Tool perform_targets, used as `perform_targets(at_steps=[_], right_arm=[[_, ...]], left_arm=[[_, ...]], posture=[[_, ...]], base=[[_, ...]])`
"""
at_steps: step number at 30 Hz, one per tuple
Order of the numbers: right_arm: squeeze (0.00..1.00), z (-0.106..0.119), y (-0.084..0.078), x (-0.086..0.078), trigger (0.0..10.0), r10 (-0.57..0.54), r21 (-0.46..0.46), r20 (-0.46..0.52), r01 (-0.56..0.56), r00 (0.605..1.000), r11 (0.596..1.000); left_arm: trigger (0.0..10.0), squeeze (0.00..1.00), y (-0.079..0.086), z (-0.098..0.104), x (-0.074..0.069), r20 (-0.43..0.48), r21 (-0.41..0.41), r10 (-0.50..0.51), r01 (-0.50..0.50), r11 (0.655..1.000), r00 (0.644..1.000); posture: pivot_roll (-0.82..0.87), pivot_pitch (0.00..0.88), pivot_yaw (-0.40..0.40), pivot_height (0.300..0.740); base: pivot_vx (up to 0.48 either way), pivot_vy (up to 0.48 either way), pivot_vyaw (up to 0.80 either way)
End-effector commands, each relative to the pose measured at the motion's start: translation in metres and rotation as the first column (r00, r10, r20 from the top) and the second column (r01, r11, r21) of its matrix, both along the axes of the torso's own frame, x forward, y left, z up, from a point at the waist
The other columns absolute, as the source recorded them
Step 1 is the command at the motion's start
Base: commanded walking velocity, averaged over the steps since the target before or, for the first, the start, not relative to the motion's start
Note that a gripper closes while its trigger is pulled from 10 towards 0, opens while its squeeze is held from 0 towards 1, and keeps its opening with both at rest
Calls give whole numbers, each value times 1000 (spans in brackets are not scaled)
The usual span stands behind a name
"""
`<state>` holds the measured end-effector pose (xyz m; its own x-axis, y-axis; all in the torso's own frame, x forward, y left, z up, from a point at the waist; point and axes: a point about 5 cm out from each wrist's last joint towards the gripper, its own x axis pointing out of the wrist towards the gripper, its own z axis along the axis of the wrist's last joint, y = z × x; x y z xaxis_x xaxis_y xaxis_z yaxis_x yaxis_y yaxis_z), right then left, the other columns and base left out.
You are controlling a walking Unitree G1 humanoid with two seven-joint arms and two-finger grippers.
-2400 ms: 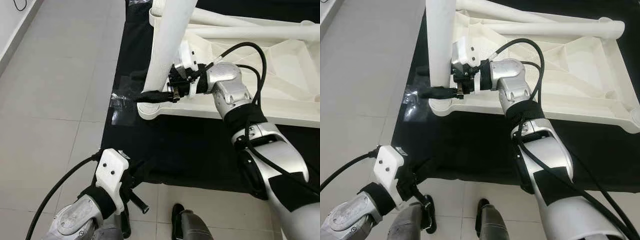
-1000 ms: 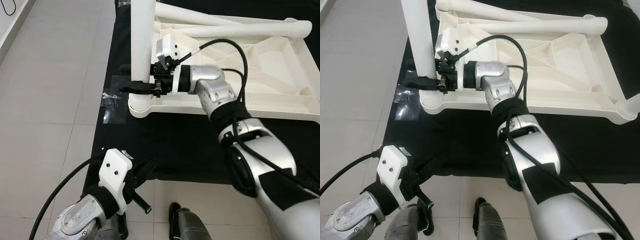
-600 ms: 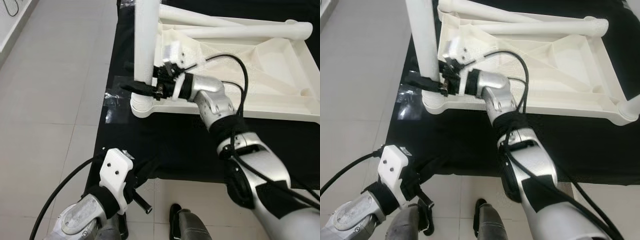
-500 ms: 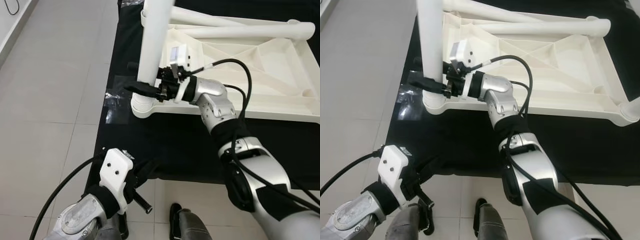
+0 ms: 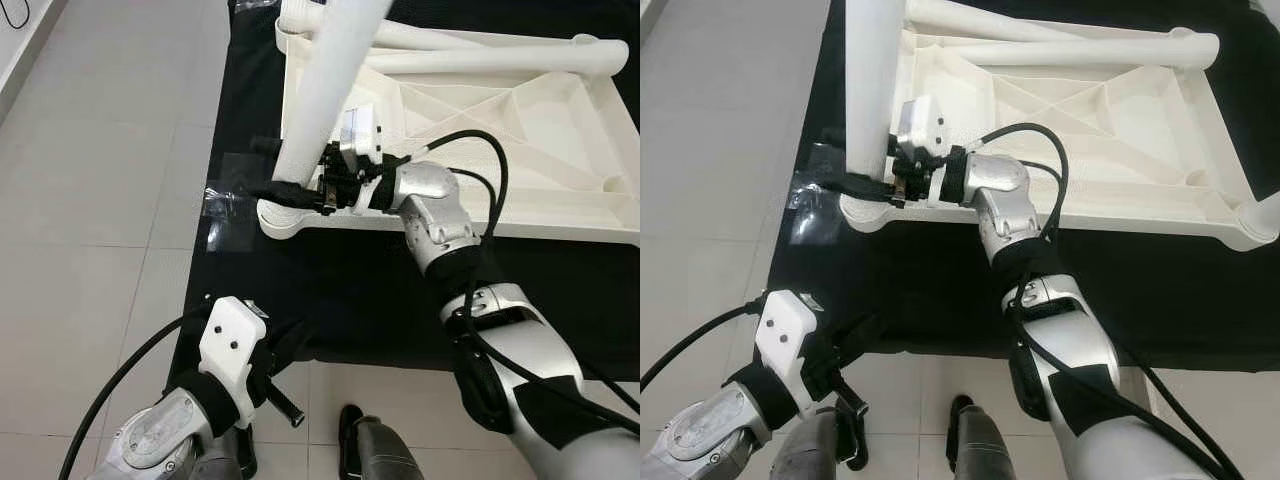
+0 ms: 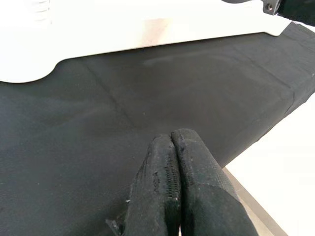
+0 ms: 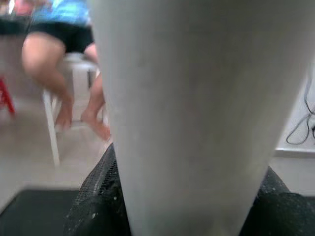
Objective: Building children table
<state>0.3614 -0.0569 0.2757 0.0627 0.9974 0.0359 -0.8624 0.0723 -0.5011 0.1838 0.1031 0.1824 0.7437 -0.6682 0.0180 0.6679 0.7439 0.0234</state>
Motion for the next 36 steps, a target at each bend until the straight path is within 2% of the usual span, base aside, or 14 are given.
perform_targets(at_steps=[1, 3, 15, 22, 24, 26, 32, 36], right_arm=[[0, -41, -3, 0, 10000, -9, -215, -76, -7, 997, 977], [0, -41, -5, 0, 10000, -9, -277, -37, -1, 999, 961], [0, -11, -6, 1, 10000, 102, -374, -50, -113, 994, 921], [0, -1, -1, 3, 10000, 113, -328, -85, -135, 990, 935], [0, 5, 6, 8, 10000, 48, -256, -126, -79, 991, 963], [0, 5, 8, 11, 10000, 21, -232, -147, -55, 989, 971], [0, 0, 9, 12, 10000, -5, -217, -187, -37, 982, 976], [0, -10, 10, 10, 10000, 26, -215, -235, -78, 972, 973]], left_arm=[[10000, 0, 1, -4, -2, -22, 8, -3, 3, 1000, 1000], [10000, 0, 1, -4, -2, -21, 9, -3, 4, 1000, 1000], [10000, 0, 1, -4, -2, -19, 9, -3, 3, 1000, 1000], [10000, 0, 0, -4, -1, -19, 7, -1, 1, 1000, 1000], [10000, 0, 0, -4, -1, -18, 4, 3, -3, 1000, 1000], [10000, 0, -1, -4, -2, -18, 3, 4, -4, 1000, 1000], [10000, 0, 0, -4, -2, -18, 1, 6, -6, 1000, 1000], [10000, 0, 0, -4, -2, -19, 2, 3, -3, 1000, 1000]], posture=[[105, 387, -85, 740], [105, 387, -85, 740], [102, 388, -87, 740], [99, 389, -93, 740], [100, 391, -96, 740], [100, 392, -96, 740], [99, 393, -94, 740], [98, 394, -91, 740]], base=[[0, 0, 0], [0, 0, 0], [0, 0, 0], [0, 0, 0], [0, 0, 0], [0, 0, 0], [0, 0, 0], [0, 0, 0]])
